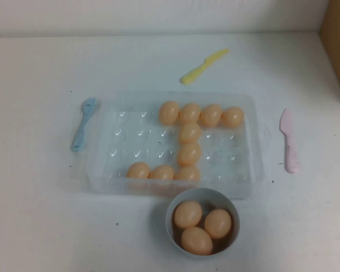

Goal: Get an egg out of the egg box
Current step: Pick up the egg from the plastic box

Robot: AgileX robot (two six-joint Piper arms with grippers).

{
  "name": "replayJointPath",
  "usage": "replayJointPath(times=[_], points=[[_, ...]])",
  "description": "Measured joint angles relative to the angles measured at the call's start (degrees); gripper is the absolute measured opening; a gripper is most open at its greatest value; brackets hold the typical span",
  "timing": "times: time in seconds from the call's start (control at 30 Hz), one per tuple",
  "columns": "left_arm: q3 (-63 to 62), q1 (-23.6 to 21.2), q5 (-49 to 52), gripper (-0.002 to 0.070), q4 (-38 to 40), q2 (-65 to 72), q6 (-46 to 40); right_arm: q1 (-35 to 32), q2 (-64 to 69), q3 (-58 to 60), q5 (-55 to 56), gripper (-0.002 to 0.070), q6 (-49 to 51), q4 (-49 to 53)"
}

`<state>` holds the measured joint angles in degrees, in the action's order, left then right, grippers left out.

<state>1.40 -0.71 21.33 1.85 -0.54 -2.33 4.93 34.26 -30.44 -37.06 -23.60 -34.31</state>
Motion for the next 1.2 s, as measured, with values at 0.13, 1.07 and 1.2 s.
replayJointPath(times=[0.13, 1.07, 1.2], points=[[0.0, 0.0, 0.0, -0.0005, 0.0, 0.0, 0.0, 0.0, 15.77, -12.91, -12.58, -0.0017, -0.14, 8.5], [0.0, 0.0, 0.0, -0.0005, -0.09, 0.0, 0.0, 14.94, 73.62, -75.16, -33.62, -0.0017, 5.05, 31.58], [0.0, 0.0, 0.0, -0.0005, -0.09, 0.0, 0.0, 15.83, 77.33, -77.45, -33.71, -0.0008, 5.15, 31.59]])
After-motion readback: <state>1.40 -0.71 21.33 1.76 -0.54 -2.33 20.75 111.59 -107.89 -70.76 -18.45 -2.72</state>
